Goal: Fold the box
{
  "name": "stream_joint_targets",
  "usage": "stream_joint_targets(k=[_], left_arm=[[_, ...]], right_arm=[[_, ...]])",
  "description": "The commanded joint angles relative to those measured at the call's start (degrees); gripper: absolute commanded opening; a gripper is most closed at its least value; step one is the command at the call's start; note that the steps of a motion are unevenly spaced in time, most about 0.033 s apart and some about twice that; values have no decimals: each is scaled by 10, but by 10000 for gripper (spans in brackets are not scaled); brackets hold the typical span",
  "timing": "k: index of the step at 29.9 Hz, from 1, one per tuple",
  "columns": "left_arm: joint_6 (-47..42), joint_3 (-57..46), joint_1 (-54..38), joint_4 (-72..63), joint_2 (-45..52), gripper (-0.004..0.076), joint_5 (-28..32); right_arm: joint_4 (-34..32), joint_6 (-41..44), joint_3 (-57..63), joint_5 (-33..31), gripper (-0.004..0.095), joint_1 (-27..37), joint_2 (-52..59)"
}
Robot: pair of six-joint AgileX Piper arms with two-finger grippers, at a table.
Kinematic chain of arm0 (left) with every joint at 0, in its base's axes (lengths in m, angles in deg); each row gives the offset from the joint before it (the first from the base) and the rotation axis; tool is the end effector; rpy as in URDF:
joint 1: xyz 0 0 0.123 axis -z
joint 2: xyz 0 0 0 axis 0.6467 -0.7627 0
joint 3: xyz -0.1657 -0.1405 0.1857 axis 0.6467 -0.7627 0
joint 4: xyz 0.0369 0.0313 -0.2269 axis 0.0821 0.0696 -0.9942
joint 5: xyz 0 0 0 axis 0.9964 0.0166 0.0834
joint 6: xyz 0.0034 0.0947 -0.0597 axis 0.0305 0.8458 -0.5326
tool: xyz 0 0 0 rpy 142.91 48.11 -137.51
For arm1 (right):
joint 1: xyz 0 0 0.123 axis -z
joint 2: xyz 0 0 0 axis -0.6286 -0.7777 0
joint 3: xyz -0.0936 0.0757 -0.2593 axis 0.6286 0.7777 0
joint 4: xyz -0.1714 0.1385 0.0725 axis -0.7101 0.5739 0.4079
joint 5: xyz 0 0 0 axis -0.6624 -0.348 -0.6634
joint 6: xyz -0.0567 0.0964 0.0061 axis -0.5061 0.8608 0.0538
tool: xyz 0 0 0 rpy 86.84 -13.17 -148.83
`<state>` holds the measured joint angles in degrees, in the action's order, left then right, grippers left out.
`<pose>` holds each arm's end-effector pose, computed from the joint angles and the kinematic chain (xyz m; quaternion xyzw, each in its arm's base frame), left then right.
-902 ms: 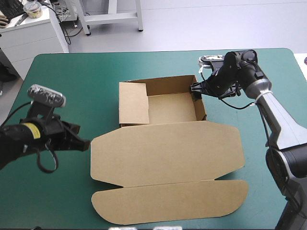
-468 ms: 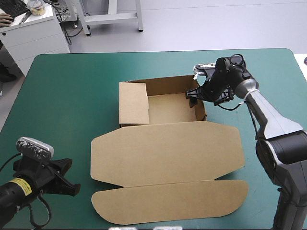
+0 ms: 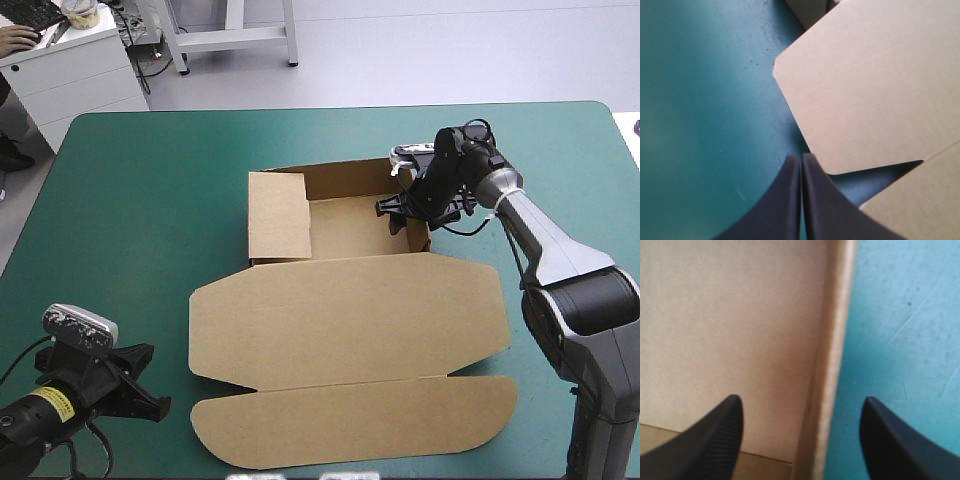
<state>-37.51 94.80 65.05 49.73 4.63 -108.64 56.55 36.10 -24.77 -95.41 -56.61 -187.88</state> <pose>0.0638 -0.0313 0.3046 0.1655 0.8882 -0.1135 0.4133 0.3932 0.1439 0.2520 -0.1208 0.9790 0.1053 0.1261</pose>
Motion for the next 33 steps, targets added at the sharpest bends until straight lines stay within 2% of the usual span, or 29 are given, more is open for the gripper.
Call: stream_joint_targets(k=[1, 3, 4, 12, 14, 17, 24, 33], left_arm=[[-1, 13, -1, 2, -2, -10, 39], [-1, 13, -1, 2, -2, -10, 39], [-1, 13, -1, 2, -2, -10, 39], [-1, 13, -1, 2, -2, -10, 40], [-1, 13, -1, 2, -2, -10, 40], [-1, 13, -1, 2, -2, -10, 40], [-1, 13, -1, 4, -2, -10, 45], [-1, 13, -1, 6, -2, -10, 50]], right_arm=[[9, -9, -19, 2, 263, 1, 30], [21, -22, -19, -5, 14, 1, 30], [30, -36, -19, -9, -8, 1, 30], [34, -38, -44, -27, -1, 9, 31], [29, -40, -79, -52, -1, 23, 34], [3, -39, -125, -54, -1, 52, 48], [-58, -47, -156, -54, -1, 163, 105], [-52, -75, -156, -40, -1, 349, 87]])
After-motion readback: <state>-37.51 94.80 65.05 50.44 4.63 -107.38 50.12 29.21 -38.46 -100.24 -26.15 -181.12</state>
